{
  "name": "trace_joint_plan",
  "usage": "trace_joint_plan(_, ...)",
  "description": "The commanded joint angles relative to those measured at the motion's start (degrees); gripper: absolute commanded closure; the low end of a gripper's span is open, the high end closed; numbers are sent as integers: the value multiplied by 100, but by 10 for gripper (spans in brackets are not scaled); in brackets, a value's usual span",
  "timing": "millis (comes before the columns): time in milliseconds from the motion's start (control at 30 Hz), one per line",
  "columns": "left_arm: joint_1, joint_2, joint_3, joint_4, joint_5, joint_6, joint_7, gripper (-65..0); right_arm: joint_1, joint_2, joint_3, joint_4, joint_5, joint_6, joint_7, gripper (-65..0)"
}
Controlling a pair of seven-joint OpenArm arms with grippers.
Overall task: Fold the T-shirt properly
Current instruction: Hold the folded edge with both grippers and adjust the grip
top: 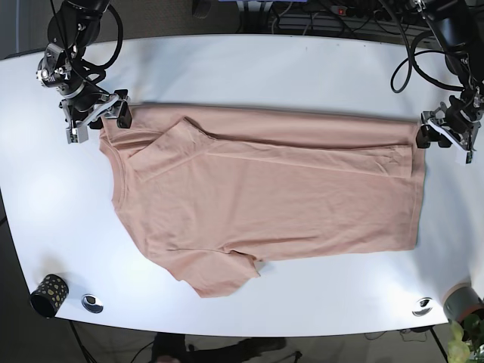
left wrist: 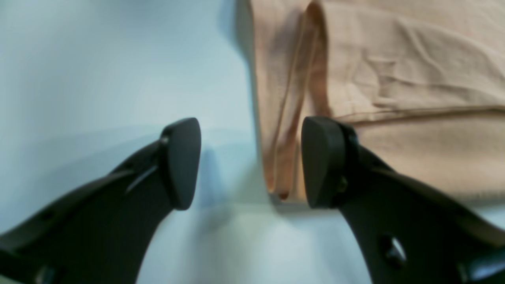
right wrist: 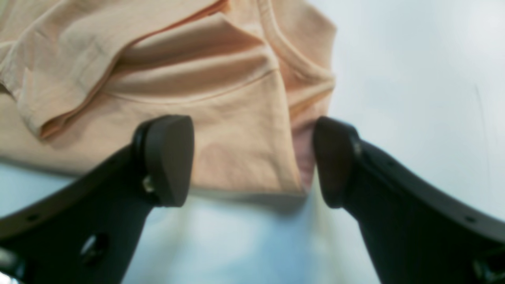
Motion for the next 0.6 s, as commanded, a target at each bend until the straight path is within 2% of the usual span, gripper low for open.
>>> trace_joint_plan(0,-117,-143,-4,-45,-48,-64,-137,-378,-6,44,-15,23,-81,6,-173,-452)
trace_joint_plan(200,-117,-143,489,-36,5,-244,-128,-374,-6,9,-15,32,-55,6,-190,-452)
trace_joint_plan(567,41,-135,497,-80,31,-244,65,-374,-6,0,-15,40,-55,6,-190,-452)
